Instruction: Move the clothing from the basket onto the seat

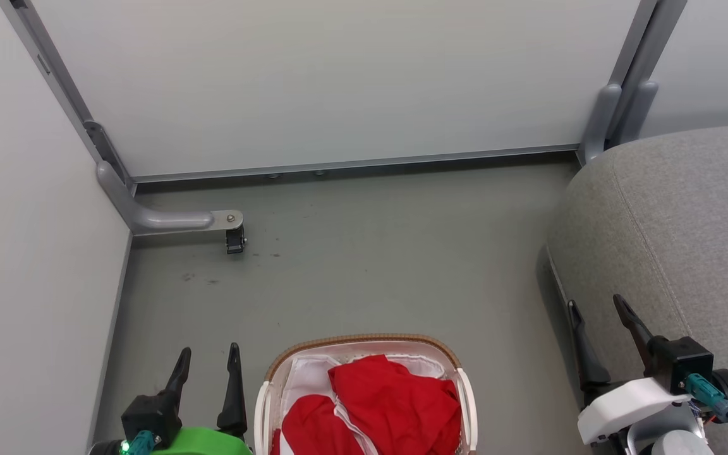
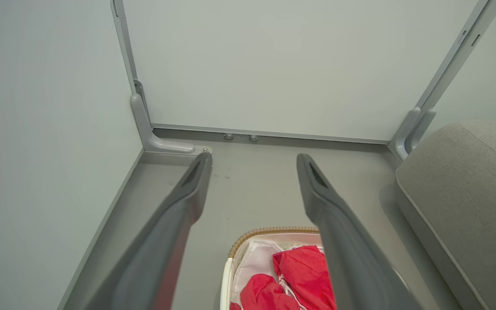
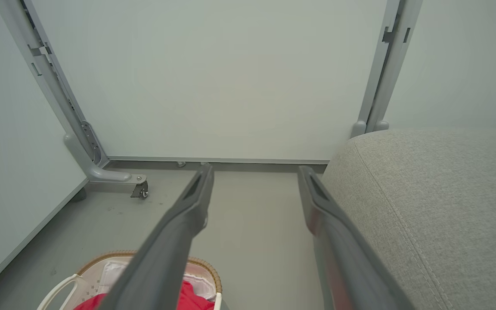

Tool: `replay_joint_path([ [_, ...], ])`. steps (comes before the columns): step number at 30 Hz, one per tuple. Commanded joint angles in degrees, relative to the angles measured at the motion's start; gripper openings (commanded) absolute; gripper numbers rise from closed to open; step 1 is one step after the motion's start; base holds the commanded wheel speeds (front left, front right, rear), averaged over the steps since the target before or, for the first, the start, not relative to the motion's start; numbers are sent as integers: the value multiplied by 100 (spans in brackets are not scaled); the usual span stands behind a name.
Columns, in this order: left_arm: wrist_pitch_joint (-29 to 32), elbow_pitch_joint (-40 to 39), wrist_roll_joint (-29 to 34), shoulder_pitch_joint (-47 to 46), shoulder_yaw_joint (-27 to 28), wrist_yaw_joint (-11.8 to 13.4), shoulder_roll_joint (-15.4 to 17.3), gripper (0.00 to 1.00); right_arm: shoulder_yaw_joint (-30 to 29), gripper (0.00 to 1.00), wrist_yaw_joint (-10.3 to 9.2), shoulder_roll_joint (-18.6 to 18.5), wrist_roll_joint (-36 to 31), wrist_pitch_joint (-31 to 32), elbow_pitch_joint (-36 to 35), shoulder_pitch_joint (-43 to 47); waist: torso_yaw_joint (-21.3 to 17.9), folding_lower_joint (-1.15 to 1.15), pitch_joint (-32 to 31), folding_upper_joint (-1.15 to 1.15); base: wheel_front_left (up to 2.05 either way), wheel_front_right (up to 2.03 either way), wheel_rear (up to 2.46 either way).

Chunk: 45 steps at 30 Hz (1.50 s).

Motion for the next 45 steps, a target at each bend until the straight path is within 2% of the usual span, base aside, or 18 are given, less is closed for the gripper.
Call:
replay_joint_path([
  [1, -7, 10, 27, -35, -19, -15, 39, 100, -21, 100, 0, -33, -31, -28, -29, 22, -8, 0, 47, 0, 0, 0, 0],
  [8, -7, 91, 320, -405, -304, -100, 38, 100, -206, 100, 0, -33, -204, -29, -166, -178, -32, 0, 453, 0, 0, 0, 0],
  [12, -7, 250, 491, -807, -661, -172, 34, 100, -374, 100, 0, -31, -332, -28, -277, -361, -51, 0, 880, 0, 0, 0, 0],
  [21, -7, 973, 766, -2119, -1787, -318, 36, 100, -674, 100, -1, -29, -351, -28, -703, -1185, -248, 0, 2284, 0, 0, 0, 0],
  [30, -7, 2154, 1052, -3437, -3070, -420, 41, 100, -774, 100, -1, -26, -205, -28, -1021, -2153, -634, 0, 3546, 0, 0, 0, 0],
  [38, -7, 3158, 1073, -4246, -4060, -454, 42, 100, -783, 100, -1, -25, -75, -28, -1290, -2626, -925, 0, 4372, 0, 0, 0, 0],
  [45, 9, 3494, 803, -4594, -4899, -454, 42, 100, -813, 100, -1, -24, 23, -28, -1398, -2784, -1082, 0, 4808, 0, 0, 0, 0],
])
